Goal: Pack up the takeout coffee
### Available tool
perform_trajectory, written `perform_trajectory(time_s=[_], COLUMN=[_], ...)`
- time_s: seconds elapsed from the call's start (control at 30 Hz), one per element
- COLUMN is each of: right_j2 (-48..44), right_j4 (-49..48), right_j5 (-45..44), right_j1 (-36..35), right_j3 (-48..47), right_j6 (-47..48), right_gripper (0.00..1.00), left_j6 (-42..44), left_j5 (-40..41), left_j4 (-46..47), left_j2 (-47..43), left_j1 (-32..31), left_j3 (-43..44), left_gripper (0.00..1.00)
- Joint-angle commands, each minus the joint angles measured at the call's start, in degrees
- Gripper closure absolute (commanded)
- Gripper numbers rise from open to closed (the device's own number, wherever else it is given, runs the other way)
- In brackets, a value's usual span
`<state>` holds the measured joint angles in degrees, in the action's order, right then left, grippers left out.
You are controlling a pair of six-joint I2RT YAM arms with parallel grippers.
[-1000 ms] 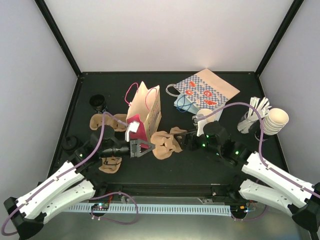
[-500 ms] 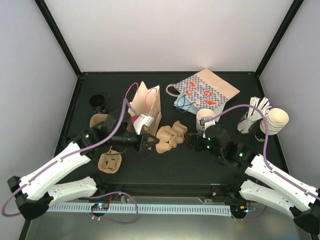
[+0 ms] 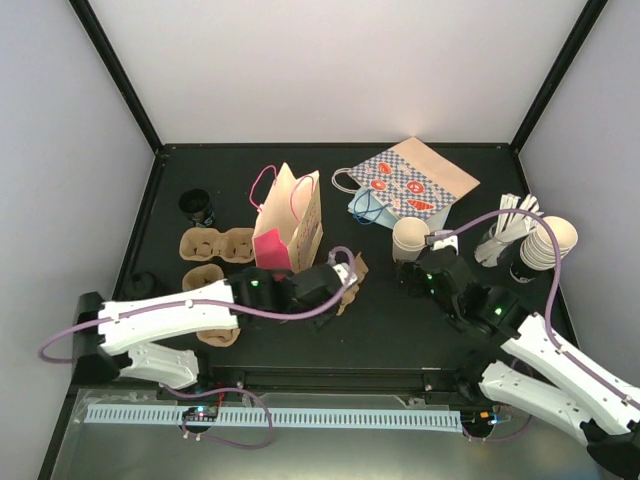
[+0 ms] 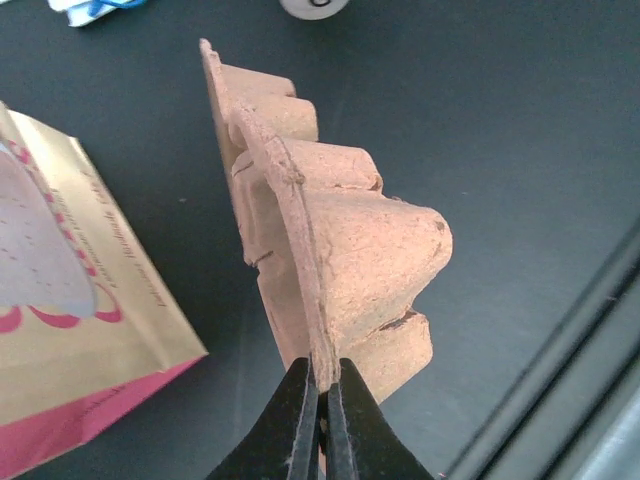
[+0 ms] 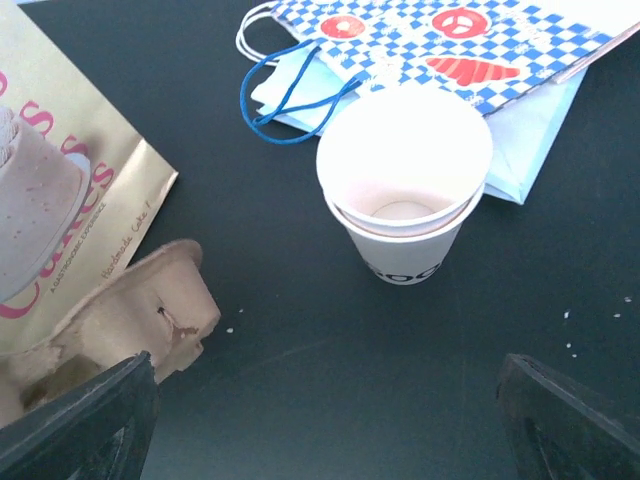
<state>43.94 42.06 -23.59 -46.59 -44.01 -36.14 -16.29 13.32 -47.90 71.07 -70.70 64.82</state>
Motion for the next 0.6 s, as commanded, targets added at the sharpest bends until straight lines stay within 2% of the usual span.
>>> perform_trajectory(time_s=[0.0, 0.17, 0.3, 0.37, 0.4, 0.5, 0.57], right_j2=[-2.24, -2.10, -2.23, -2.15, -1.91, -1.20, -0.98], right_j4=[1.65, 2.06, 1.98, 1.75, 1.76, 1.94, 2.01], right_j5=[-3.27, -2.26, -1.03, -0.05, 0.60, 1.99, 3.01], right_j1=[0.78, 1.08, 1.14, 1.20, 1.23, 1.20, 1.19], right_j3=[-0.96, -0.26, -0.02, -0.07, -0.27, -0.75, -1.10], right_j6=[-0.75, -0.69, -0.18, 0.89, 1.50, 2.75, 3.77], right_gripper=[0.06, 0.06, 0.06, 0.05, 0.05, 0.04, 0.03], left_j6=[0.97, 0.63, -0.04, -0.06, -0.01, 0.36, 0.16], left_j5=[17.17, 21.55, 18.71, 16.28, 14.29, 10.22, 8.80], left_j4=[-3.43, -5.19, -4.46, -3.75, -3.21, -1.43, -0.71], left_j2=[6.42, 12.75, 16.65, 17.52, 17.62, 16.56, 14.98], left_j1=[-3.75, -7.45, -8.85, -9.23, -9.32, -9.39, -9.38], left_j3=[5.00, 5.68, 4.79, 4.14, 3.75, 2.37, 1.79], left_gripper=[0.98, 0.98, 0.98, 0.95, 0.90, 0.58, 0.41])
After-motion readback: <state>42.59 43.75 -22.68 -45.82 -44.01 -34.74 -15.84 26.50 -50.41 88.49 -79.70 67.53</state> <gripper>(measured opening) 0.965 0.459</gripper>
